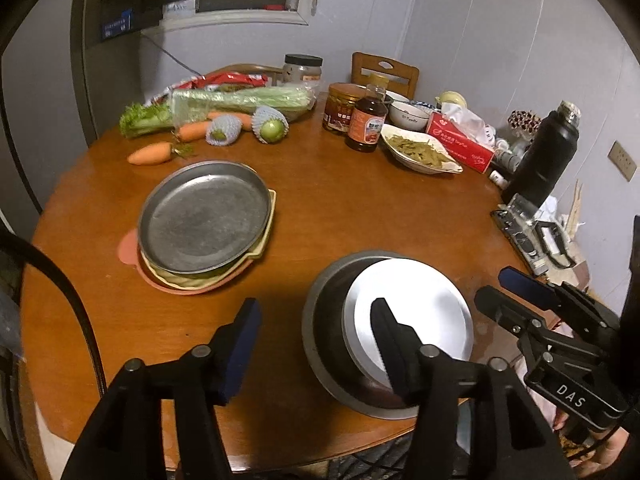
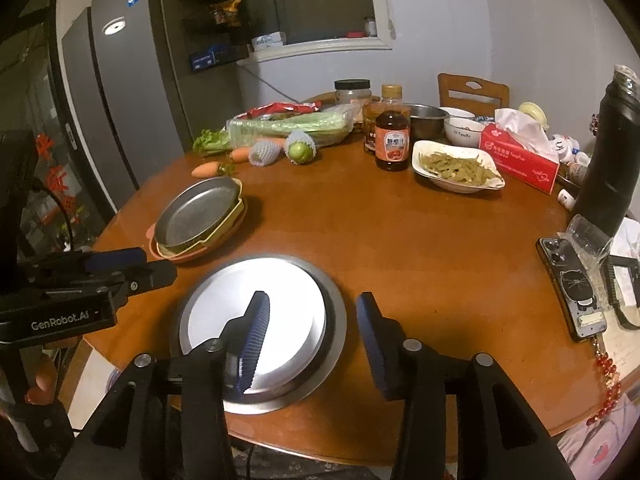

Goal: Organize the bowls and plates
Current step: 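Open the right gripper and move it to the steel bowl rim, then close the right gripper on the rim of the steel bowl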

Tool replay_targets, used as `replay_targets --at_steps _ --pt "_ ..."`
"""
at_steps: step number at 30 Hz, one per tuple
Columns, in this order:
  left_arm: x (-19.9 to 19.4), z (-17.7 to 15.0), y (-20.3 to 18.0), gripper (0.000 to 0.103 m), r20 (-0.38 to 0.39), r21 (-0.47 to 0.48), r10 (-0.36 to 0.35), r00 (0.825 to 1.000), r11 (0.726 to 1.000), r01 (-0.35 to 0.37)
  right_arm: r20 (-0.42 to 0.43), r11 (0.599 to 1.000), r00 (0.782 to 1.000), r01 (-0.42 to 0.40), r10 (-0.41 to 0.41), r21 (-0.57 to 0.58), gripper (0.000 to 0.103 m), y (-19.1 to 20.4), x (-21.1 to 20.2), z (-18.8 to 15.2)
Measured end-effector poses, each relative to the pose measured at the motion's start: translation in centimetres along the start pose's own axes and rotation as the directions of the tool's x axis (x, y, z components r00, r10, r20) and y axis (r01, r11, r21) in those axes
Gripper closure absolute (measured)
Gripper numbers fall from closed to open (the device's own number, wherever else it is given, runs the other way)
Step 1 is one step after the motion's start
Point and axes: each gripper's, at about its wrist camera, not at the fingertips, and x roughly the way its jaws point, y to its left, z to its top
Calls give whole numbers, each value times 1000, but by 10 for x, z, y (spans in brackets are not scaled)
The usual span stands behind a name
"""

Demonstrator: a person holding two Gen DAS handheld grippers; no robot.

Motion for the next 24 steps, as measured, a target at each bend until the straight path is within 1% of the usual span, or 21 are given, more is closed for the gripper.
replay_targets --at_steps 3,6,13,17,24 --pt "9 -1 4 43 -14 -26 -36 999 999 36 -14 1000 1000 -2 3 11 50 -2 6 0" --pt "21 -2 2 43 -38 -26 -56 998 998 55 -46 999 999 -3 4 39 49 -8 18 -4" --pt "45 -6 -2 43 -90 -10 -78 993 997 77 -112 996 994 9 1 87 48 -16 40 -13" --pt "51 -7 1 43 -102 -19 -94 990 996 93 -135 994 991 -6 20 110 48 -16 45 -16" --pt "61 -10 -1 42 -125 -5 -94 988 996 94 -159 989 985 -40 63 143 47 -13 50 -20"
